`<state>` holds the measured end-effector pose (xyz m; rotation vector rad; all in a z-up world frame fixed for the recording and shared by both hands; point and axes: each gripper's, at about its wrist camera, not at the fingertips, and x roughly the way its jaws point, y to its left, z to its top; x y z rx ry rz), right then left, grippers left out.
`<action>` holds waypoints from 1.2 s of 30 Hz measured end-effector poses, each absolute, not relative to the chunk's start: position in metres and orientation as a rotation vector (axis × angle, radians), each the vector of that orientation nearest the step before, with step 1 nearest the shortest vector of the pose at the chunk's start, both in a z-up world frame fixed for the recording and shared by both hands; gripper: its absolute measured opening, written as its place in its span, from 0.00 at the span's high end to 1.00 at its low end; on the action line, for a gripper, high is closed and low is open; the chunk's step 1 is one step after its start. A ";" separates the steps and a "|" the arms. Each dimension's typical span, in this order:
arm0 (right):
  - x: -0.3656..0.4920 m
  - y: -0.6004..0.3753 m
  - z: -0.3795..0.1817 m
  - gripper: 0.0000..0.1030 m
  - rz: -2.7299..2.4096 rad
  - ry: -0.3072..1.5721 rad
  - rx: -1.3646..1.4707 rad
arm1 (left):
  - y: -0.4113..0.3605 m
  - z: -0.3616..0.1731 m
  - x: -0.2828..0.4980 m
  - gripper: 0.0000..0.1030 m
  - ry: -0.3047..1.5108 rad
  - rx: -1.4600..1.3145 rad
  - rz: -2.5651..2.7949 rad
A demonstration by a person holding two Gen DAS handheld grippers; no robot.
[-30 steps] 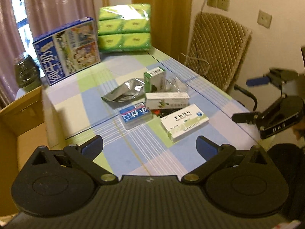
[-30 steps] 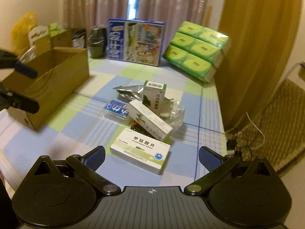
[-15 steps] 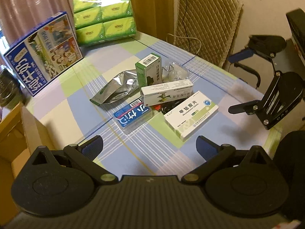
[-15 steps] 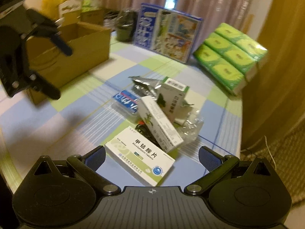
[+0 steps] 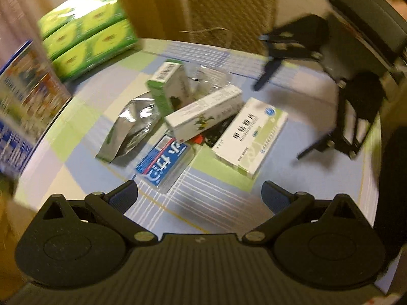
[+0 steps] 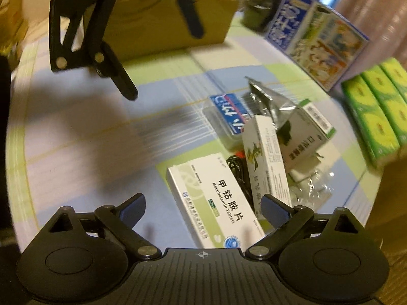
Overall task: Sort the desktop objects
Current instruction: 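Grasp the blue floss pick box with the left tool while the right tool grasps the white tablet box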
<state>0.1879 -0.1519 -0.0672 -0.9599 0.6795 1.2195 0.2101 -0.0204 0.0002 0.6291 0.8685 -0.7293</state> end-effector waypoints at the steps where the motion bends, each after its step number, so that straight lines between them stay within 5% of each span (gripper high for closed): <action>1: 0.190 -0.150 -0.070 0.10 1.227 0.682 -0.974 | -0.022 -0.002 0.212 0.01 0.873 0.655 -0.748; 36: 0.208 -0.112 -0.104 0.29 1.324 0.820 -1.110 | -0.036 -0.076 0.307 0.01 0.897 0.917 -1.003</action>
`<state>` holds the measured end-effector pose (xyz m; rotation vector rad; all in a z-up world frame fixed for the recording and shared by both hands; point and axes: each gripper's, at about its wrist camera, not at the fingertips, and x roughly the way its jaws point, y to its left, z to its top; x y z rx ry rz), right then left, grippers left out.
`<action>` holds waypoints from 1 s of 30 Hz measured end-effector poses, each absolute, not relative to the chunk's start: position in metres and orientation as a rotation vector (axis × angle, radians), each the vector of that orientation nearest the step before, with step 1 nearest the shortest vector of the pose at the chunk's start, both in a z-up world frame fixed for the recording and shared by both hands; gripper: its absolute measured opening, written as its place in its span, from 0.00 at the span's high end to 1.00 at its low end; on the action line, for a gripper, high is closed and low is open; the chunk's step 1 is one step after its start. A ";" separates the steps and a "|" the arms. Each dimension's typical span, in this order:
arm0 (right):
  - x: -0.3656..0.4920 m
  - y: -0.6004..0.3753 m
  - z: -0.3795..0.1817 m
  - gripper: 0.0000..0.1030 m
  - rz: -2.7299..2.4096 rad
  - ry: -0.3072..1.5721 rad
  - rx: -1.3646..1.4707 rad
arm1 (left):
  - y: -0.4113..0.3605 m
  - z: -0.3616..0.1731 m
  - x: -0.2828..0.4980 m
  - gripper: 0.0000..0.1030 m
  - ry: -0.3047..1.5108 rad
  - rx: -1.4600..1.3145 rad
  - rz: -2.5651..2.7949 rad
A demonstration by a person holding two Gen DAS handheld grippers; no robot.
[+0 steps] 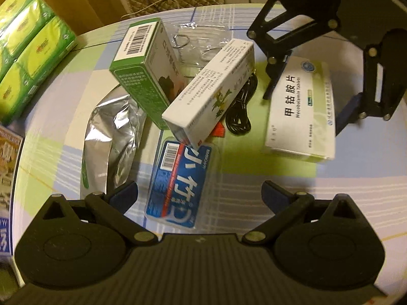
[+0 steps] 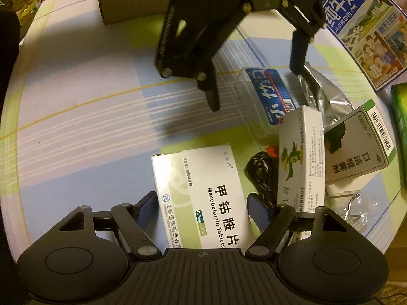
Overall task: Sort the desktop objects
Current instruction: 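Grasp the blue floss pick box with the left tool while the right tool grasps the white tablet box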
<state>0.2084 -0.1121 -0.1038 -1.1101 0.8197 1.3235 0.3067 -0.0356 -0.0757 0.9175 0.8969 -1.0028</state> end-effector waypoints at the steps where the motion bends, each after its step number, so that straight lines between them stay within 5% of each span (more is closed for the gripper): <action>1: 0.210 -0.111 -0.103 0.29 1.316 0.827 -1.100 | -0.036 -0.077 0.308 0.01 0.892 0.930 -1.010; 9: 0.225 -0.102 -0.100 0.30 1.222 0.889 -1.042 | -0.037 -0.087 0.323 0.02 0.894 0.961 -1.039; 18: 0.224 -0.112 -0.096 0.30 1.211 0.911 -1.041 | -0.040 -0.096 0.328 0.14 0.923 0.945 -1.065; 21: 0.222 -0.108 -0.097 0.30 1.206 0.914 -1.026 | -0.041 -0.095 0.326 0.24 0.946 0.926 -1.062; 24: 0.221 -0.109 -0.097 0.30 1.202 0.922 -1.006 | -0.041 -0.092 0.323 0.46 0.975 0.899 -1.048; 30: 0.210 -0.113 -0.093 0.30 1.179 0.953 -0.968 | -0.046 -0.090 0.308 0.48 1.087 0.863 -0.975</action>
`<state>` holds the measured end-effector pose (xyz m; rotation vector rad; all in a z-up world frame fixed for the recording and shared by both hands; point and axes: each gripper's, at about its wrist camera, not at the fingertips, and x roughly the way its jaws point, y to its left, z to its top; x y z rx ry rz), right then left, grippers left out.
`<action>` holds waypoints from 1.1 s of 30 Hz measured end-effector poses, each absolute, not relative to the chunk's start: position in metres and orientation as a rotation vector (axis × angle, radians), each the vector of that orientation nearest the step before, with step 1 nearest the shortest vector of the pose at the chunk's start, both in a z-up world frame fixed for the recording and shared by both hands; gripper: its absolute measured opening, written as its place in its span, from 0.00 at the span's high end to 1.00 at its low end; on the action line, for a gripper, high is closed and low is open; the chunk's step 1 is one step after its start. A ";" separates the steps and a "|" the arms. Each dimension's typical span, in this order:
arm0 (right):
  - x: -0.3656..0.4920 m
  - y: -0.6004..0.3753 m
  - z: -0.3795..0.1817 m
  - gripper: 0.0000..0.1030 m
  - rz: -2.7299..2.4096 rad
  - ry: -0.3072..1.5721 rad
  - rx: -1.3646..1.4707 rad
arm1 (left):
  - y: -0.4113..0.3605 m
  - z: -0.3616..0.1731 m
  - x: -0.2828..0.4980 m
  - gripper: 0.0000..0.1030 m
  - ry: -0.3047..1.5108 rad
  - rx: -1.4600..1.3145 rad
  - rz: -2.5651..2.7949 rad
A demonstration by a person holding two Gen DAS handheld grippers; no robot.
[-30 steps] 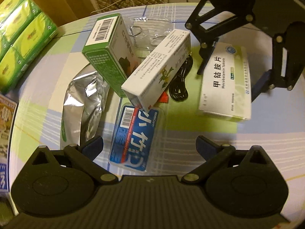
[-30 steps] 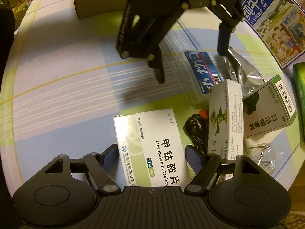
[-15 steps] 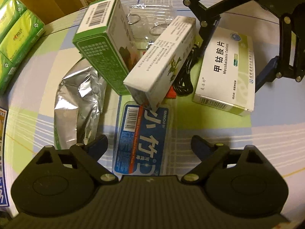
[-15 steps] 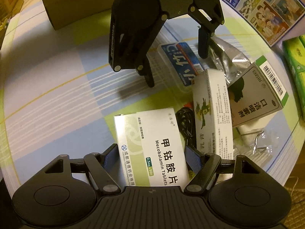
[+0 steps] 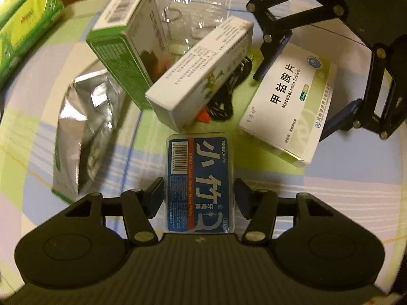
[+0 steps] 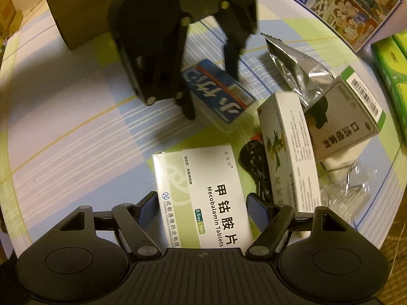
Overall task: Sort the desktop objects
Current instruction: 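Grasp the blue floss pick box with the left tool while the right tool grasps the white tablet box, then carry the floss box with the left tool while the right tool carries the tablet box toward the cardboard box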
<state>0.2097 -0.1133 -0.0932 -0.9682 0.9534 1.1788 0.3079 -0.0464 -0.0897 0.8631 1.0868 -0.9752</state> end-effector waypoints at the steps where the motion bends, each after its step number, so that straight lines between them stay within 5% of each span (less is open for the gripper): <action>1: 0.208 -0.114 -0.093 0.30 1.172 0.962 -0.959 | -0.048 -0.089 0.304 0.48 1.109 0.858 -0.958; 12: 0.185 -0.134 -0.084 0.30 1.095 1.077 -0.816 | -0.048 -0.086 0.228 0.48 1.308 0.734 -0.703; 19: 0.174 -0.147 -0.086 0.27 1.120 1.060 -0.750 | -0.036 -0.084 0.177 0.48 1.217 0.536 -0.620; 23: 0.172 -0.155 -0.095 0.16 1.165 1.020 -0.784 | -0.030 -0.087 0.160 0.31 1.113 0.475 -0.613; 30: 0.174 -0.157 -0.105 0.17 1.133 1.021 -0.767 | -0.018 -0.090 0.149 0.31 1.038 0.361 -0.588; 33: 0.180 -0.157 -0.106 0.24 1.120 1.037 -0.732 | -0.015 -0.093 0.153 0.36 1.033 0.336 -0.557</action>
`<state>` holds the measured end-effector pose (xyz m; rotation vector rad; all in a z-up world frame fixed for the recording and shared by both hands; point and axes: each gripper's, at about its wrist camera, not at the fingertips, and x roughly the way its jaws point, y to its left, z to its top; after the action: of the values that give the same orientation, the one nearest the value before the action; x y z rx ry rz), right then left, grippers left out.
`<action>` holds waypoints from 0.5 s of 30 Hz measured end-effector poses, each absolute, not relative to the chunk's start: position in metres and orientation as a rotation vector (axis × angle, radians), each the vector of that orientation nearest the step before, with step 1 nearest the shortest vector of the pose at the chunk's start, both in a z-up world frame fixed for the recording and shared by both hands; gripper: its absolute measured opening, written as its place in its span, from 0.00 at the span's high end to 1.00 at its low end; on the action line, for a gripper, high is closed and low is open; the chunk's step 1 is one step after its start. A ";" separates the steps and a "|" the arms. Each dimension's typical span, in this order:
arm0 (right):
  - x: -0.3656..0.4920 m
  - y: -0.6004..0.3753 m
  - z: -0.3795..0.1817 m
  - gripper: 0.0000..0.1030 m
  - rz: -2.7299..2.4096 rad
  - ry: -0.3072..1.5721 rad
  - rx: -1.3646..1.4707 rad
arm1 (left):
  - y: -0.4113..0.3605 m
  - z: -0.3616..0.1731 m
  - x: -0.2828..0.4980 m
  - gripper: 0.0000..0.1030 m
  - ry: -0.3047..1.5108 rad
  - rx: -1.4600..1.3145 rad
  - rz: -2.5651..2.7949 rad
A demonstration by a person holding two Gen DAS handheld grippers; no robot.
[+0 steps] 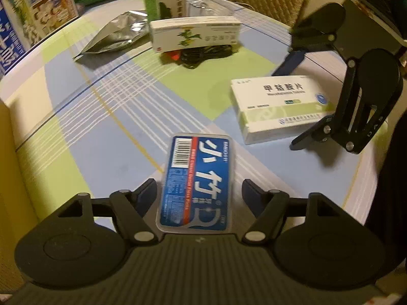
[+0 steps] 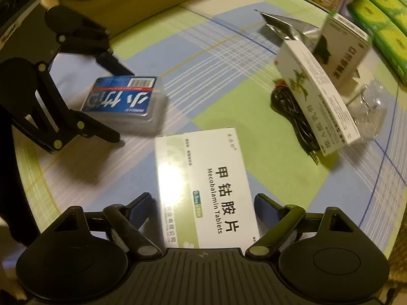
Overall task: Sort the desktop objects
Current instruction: 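Carry the floss box with the left tool while the right tool carries the tablet box toward the cardboard box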
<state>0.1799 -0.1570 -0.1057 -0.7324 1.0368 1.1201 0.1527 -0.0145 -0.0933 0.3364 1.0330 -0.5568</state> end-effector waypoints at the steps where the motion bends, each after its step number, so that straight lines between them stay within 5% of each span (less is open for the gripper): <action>1: 0.180 -0.156 -0.106 0.28 1.114 1.038 -0.728 | -0.013 -0.094 0.154 0.39 1.033 0.327 -0.544; 6: 0.176 -0.150 -0.105 0.32 1.083 1.038 -0.716 | -0.012 -0.093 0.156 0.50 1.050 0.284 -0.504; 15: 0.169 -0.160 -0.056 0.32 0.976 0.981 -0.611 | -0.009 -0.068 0.144 0.50 1.017 0.193 -0.428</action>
<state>0.1687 -0.1601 -0.0558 -0.6112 0.9806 0.9763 0.1436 -0.0087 -0.0683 0.1929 1.0172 -0.4276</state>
